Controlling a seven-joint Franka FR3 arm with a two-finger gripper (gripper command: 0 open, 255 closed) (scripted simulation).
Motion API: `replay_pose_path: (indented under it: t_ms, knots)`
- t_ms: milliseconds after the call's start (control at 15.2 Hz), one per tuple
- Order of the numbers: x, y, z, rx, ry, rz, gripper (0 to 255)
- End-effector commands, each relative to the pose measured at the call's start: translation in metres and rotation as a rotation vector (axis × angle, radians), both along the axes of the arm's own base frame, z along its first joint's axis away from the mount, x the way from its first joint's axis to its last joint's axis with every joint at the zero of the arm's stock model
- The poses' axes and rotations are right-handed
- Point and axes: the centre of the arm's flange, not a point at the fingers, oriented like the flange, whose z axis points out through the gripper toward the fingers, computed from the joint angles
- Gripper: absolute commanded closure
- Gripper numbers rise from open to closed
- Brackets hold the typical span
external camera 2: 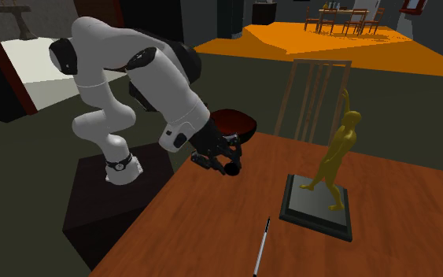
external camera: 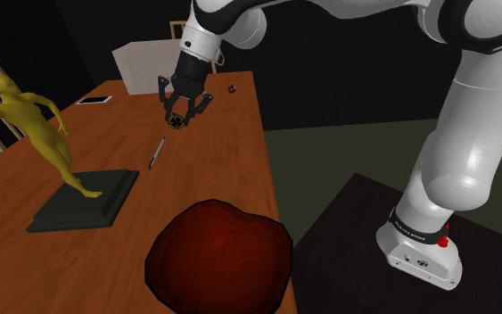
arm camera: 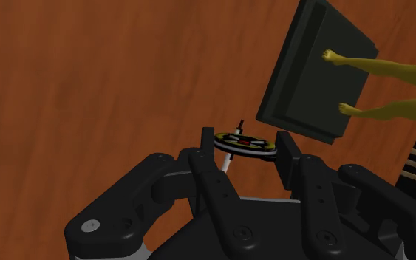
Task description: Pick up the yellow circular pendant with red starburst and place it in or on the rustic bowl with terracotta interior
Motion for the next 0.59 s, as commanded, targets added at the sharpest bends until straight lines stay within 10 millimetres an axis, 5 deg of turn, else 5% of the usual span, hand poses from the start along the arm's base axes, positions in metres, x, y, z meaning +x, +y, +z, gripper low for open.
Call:
replay_pose_path:
  t_ms: [0,330,528]
  knots:
    - [-0.001,0.0,0.011,0.0,0.0,0.0,255]
    - [-0.001,0.0,0.034,0.0,0.0,0.0,255]
    - [-0.037,0.016,0.034,0.0,0.0,0.0,255]
